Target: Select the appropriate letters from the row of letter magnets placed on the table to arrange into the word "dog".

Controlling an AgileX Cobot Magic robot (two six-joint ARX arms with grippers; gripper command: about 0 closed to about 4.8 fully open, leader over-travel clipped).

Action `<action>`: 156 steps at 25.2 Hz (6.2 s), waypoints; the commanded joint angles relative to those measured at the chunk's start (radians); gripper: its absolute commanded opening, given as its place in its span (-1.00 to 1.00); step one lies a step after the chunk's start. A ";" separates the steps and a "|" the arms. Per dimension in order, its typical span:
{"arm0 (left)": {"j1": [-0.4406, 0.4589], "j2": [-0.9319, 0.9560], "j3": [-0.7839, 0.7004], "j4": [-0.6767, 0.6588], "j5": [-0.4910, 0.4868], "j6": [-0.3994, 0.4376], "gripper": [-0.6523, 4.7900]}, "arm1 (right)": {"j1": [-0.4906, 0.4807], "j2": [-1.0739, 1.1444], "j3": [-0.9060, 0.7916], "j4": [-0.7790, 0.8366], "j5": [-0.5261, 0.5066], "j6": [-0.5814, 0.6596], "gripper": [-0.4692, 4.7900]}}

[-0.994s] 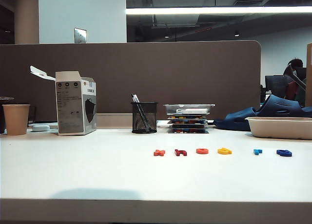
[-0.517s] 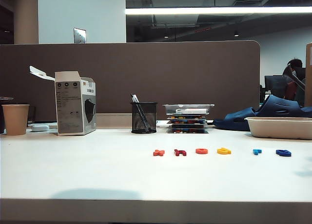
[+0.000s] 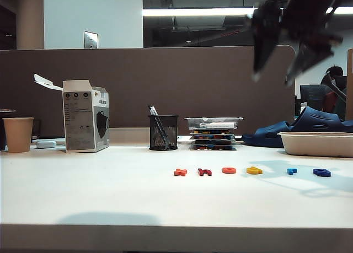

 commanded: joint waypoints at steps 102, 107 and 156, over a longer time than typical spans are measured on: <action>-0.001 -0.002 0.002 0.005 -0.006 0.002 -0.78 | 0.134 0.389 0.005 0.003 0.091 -0.078 -0.49; -0.001 -0.002 0.002 0.005 -0.006 0.002 -0.78 | 0.134 0.389 0.005 0.003 0.091 -0.078 -0.50; -0.001 -0.002 0.002 0.005 -0.006 0.002 -0.78 | 0.222 0.249 0.005 -0.188 -0.074 0.158 -0.50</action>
